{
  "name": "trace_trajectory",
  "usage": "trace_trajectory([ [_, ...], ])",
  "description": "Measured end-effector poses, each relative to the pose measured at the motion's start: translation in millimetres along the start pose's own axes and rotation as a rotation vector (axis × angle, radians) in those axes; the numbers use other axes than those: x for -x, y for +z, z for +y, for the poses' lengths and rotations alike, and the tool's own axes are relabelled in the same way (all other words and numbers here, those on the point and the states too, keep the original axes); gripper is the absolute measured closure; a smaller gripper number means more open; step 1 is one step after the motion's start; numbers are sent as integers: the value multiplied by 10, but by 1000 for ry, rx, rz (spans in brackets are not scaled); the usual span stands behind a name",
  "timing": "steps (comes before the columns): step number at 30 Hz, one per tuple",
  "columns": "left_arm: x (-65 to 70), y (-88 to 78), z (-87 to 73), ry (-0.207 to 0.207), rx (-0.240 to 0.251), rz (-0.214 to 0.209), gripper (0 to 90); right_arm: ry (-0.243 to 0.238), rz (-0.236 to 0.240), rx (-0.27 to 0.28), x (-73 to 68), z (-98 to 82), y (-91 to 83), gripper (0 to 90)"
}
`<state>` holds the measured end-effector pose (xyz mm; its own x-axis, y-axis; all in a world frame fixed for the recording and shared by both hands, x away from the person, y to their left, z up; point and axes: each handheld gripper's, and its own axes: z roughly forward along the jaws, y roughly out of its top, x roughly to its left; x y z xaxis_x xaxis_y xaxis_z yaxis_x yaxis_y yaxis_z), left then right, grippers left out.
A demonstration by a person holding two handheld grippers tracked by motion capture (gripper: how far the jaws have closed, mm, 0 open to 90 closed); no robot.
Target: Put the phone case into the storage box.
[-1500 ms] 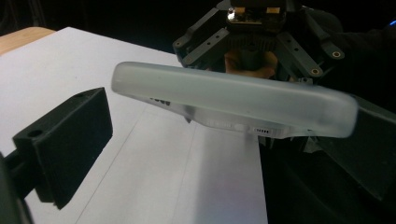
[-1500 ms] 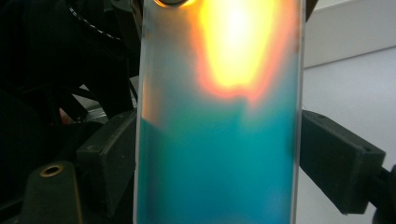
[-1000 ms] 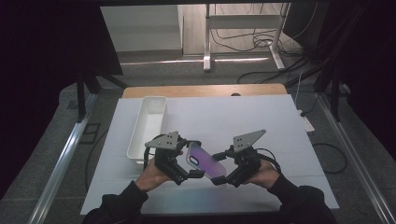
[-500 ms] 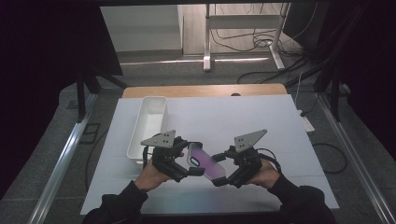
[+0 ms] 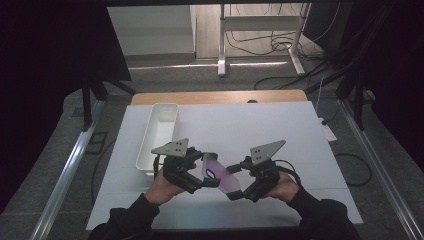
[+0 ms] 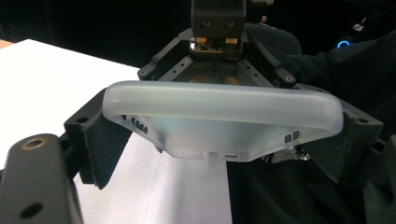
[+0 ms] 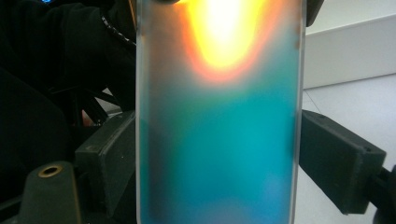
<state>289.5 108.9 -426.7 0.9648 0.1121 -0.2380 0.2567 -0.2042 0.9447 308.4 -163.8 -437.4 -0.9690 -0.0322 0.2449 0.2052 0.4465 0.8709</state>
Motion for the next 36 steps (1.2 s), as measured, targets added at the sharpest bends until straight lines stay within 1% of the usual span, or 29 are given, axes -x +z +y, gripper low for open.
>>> trace_trajectory([
  [3, 4, 0, 2, 3, -2, 8, 165, 0, 2, 0, 11, -3, 2, 161],
  [5, 11, -3, 6, 7, -7, 25, 166, 7, -6, -7, 24, -7, 8, 149],
  [9, 12, -5, 7, 7, -19, 50, 167, 2, -47, -32, 40, -8, 25, 93],
  [13, 16, -2, 10, 6, -29, 66, 167, -12, -105, -85, 31, -12, 47, 33],
  [14, 16, -2, 10, 2, -33, 74, 168, -8, -112, -98, 34, -19, 50, 33],
  [15, 16, -2, 10, 2, -33, 74, 168, -8, -112, -98, 34, -19, 50, 33],
  [16, 9, -6, 10, 6, -41, 89, 168, -2, -130, -111, 42, -27, 47, 30],
  [17, 9, -6, 10, 6, -41, 89, 168, -2, -130, -111, 42, -27, 47, 30],
  [19, 6, -16, 13, -2, -48, 111, 168, 1, -162, -128, 50, -32, 32, 23],
  [21, 4, -22, 15, -2, -49, 116, 168, 3, -175, -134, 54, -37, 20, 18],
  [22, 0, -30, 19, -1, -53, 131, 167, 3, -185, -137, 57, -40, 13, 10],
  [23, 0, -30, 19, -1, -53, 131, 167, 3, -185, -137, 57, -40, 13, 10],
  [24, 5, -28, 21, 9, -70, 162, 167, 5, -202, -141, 63, -46, -6, 4],
  [25, 5, -28, 21, 9, -70, 162, 167, 5, -202, -141, 63, -46, -6, 4],
  [26, 1, -29, 21, 7, -79, 180, 167, 9, -221, -147, 72, -54, -28, 1],
  [27, 1, -29, 21, 7, -79, 180, 167, 11, -230, -150, 76, -58, -36, 0],
  [28, -5, -31, 22, 5, -91, 207, 167, 14, -243, -157, 79, -66, -56, 0],
  [29, -5, -31, 22, 5, -91, 207, 167, 14, -243, -157, 79, -66, -56, 0],
  [30, -10, -35, 23, 6, -97, 219, 167, 13, -253, -162, 83, -71, -66, 0],
  [32, -19, -44, 24, -1, -104, 242, 167, 18, -288, -181, 96, -98, -110, 0],
  [33, -23, -48, 25, -3, -105, 248, 167, 18, -288, -181, 96, -98, -110, 0],
  [35, -31, -56, 28, -8, -110, 275, 167, 23, -302, -187, 104, -117, -129, 0],
  [36, -36, -60, 28, -10, -113, 285, 167, 23, -325, -199, 106, -130, -150, 0],
])
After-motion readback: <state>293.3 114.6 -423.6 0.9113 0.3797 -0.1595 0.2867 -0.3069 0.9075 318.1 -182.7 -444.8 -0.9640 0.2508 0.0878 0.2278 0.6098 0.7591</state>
